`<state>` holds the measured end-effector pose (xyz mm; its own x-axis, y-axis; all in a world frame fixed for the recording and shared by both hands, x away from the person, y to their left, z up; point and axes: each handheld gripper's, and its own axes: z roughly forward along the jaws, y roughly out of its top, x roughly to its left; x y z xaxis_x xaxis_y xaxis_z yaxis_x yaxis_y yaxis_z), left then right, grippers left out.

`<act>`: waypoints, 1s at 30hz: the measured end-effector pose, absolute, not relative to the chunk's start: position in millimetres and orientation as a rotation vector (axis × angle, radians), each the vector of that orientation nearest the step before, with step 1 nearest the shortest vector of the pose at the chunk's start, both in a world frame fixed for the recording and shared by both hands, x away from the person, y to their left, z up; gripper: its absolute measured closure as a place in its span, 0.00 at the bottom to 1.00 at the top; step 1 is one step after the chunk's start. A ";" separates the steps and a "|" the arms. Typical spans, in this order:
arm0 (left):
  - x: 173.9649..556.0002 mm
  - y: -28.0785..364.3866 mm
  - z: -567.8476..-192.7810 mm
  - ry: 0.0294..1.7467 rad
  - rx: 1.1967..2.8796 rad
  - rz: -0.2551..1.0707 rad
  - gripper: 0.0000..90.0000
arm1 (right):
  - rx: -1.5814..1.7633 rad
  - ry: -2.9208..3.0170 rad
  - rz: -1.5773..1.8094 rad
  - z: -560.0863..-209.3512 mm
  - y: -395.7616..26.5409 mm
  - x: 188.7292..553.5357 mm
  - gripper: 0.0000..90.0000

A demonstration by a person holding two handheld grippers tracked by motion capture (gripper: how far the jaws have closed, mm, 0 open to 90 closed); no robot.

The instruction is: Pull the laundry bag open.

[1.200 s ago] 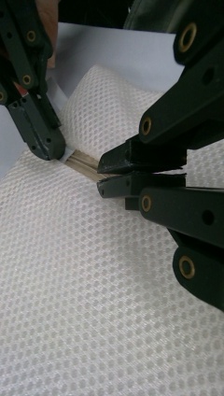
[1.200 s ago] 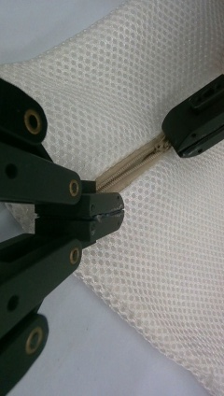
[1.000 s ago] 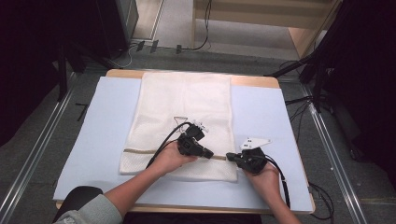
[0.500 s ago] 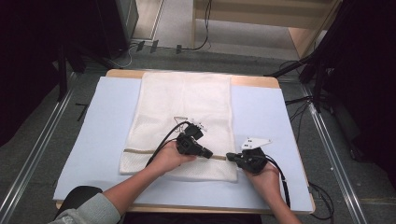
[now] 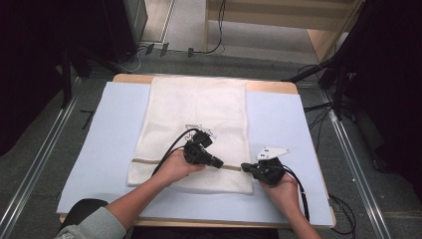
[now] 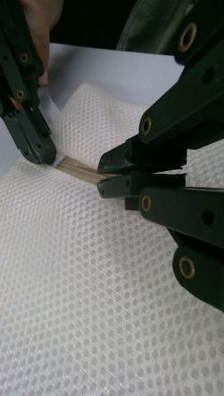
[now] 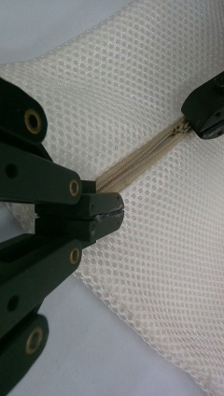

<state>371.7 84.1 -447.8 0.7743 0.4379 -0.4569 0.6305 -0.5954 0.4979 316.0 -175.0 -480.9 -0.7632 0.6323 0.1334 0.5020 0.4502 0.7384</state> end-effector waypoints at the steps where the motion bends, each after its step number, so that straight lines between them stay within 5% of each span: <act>1: 372.0 85.1 -447.7 0.796 2.303 -0.388 0.99 | 0.998 2.536 1.207 -480.9 -175.1 316.0 1.00; 30: 369.6 105.5 -440.7 0.818 2.300 -0.371 0.99 | 0.985 2.539 1.222 -481.8 -176.8 316.9 1.00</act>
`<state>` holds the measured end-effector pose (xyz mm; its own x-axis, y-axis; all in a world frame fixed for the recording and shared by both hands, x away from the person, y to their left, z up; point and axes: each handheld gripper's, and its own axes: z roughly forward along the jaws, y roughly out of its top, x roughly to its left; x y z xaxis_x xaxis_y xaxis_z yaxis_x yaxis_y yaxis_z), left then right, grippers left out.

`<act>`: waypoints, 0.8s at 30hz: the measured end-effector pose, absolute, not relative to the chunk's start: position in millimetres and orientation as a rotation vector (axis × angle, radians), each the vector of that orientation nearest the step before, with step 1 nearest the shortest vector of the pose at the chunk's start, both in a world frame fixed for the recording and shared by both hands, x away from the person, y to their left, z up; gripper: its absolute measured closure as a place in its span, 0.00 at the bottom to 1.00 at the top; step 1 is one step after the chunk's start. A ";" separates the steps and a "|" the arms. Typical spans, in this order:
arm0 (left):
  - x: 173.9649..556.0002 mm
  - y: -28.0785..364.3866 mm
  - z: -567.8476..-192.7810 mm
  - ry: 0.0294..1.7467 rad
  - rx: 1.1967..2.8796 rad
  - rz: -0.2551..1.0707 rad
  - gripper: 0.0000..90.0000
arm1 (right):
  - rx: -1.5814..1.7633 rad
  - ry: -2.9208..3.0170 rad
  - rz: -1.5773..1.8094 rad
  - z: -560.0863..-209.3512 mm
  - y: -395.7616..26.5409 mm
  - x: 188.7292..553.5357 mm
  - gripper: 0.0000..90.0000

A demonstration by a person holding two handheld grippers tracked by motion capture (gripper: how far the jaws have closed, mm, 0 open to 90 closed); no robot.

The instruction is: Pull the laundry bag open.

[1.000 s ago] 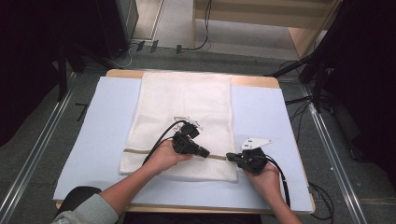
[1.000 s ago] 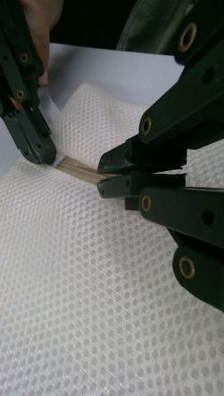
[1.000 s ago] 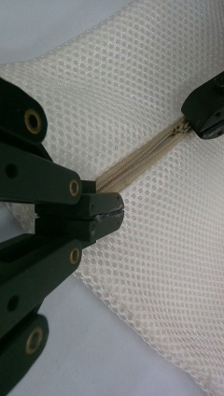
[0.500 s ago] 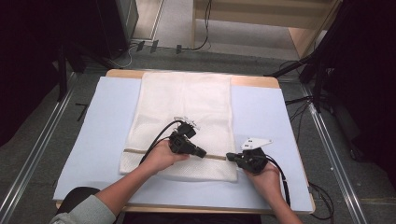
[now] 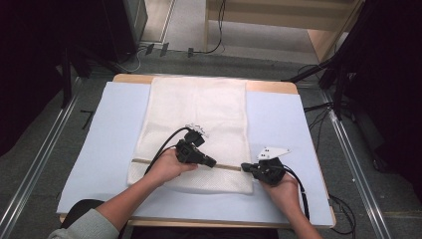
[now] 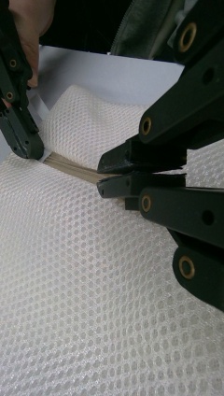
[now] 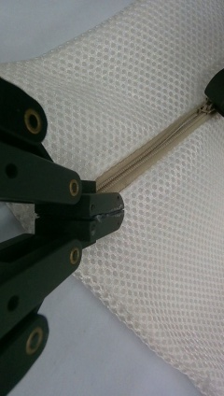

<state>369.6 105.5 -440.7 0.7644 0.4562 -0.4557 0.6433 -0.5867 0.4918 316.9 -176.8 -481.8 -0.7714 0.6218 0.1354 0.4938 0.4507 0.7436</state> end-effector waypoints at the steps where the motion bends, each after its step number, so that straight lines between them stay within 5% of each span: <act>1: 370.1 106.4 -440.7 0.817 2.300 -0.373 0.99 | 0.980 2.538 1.226 -482.1 -176.7 316.9 1.00; 24: 370.0 125.1 -436.3 0.834 2.278 -0.381 0.99 | 0.954 2.539 1.255 -484.1 -179.6 317.6 1.00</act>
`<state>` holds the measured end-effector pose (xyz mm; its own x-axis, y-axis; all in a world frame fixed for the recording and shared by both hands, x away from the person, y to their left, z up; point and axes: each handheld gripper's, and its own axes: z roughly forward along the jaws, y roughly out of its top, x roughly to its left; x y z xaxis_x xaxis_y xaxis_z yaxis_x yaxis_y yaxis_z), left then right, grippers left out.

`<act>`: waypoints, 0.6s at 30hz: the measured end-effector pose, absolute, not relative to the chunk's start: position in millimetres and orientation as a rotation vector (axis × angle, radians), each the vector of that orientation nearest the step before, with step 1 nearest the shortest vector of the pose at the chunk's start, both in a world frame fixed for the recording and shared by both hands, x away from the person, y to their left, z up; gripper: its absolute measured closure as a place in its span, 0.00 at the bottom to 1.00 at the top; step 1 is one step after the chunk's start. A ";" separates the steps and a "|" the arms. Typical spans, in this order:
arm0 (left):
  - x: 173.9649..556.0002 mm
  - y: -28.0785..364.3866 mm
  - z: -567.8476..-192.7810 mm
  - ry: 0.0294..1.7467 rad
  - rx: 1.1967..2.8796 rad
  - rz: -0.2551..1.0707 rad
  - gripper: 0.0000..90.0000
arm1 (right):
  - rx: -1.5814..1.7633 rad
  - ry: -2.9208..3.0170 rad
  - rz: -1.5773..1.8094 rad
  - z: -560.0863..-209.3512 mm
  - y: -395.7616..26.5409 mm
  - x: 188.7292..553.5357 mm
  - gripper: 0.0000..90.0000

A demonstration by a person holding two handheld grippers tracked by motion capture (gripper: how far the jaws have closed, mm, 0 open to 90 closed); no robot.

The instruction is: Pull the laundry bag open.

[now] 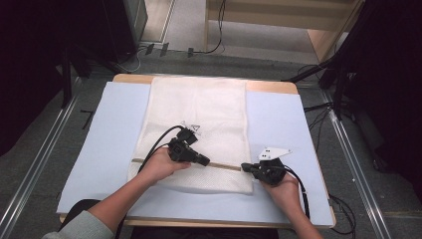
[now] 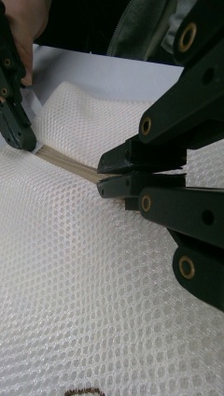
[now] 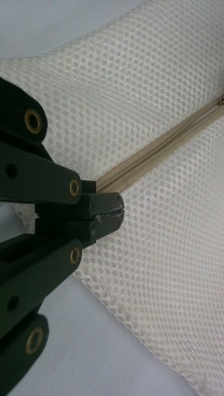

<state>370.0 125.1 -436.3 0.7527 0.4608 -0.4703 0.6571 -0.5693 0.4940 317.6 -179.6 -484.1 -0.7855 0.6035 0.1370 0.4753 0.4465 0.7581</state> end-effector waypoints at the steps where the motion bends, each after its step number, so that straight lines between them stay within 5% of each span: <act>1: 370.3 125.9 -435.4 0.828 2.288 -0.378 0.99 | 0.955 2.538 1.257 -484.2 -179.5 317.5 1.00; 18: 368.4 154.5 -429.9 0.837 2.279 -0.361 0.99 | 0.953 2.540 1.276 -485.3 -181.2 318.0 1.00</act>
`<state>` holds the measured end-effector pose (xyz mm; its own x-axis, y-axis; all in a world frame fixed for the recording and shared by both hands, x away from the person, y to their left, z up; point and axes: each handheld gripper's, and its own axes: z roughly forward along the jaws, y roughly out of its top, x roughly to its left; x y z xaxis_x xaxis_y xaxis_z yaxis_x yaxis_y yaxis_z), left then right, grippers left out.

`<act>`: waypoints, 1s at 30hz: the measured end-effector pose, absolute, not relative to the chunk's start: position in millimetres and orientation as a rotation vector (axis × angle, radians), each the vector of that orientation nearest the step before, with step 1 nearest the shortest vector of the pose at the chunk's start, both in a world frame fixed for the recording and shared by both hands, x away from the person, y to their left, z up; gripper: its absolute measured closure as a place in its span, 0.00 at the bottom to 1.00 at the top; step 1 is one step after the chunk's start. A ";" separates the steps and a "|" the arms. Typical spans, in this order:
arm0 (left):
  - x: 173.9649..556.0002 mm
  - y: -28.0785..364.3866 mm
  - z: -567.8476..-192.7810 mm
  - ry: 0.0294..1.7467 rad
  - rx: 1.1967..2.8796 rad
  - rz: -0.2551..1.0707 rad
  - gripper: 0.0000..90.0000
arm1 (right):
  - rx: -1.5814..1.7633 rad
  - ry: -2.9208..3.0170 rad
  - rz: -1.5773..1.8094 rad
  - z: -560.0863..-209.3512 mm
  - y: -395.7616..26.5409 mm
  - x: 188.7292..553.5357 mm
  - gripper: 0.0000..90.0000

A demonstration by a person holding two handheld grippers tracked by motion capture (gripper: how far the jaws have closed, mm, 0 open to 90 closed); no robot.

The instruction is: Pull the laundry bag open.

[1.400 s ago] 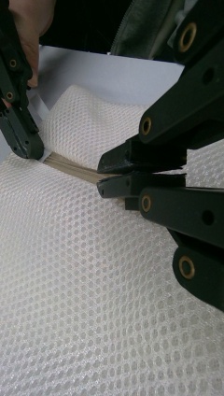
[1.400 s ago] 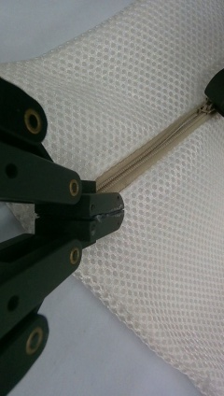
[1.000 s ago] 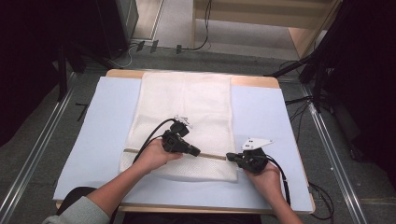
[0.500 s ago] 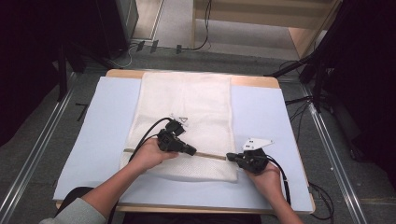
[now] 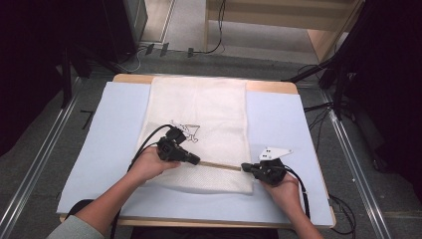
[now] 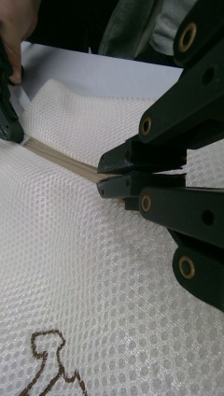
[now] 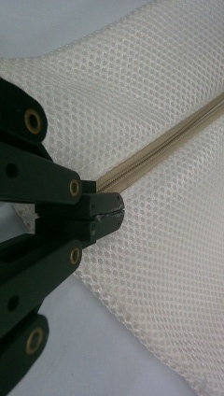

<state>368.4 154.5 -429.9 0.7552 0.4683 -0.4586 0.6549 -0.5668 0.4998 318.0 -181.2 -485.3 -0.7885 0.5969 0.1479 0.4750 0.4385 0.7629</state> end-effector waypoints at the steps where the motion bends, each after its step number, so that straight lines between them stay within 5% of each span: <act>1: 368.8 155.7 -429.4 0.843 2.285 -0.355 0.99 | 0.954 2.539 1.274 -485.3 -181.0 317.8 1.00; 30: 366.8 214.4 -422.0 0.935 2.227 -0.335 0.99 | 0.959 2.539 1.293 -486.3 -182.8 318.2 1.00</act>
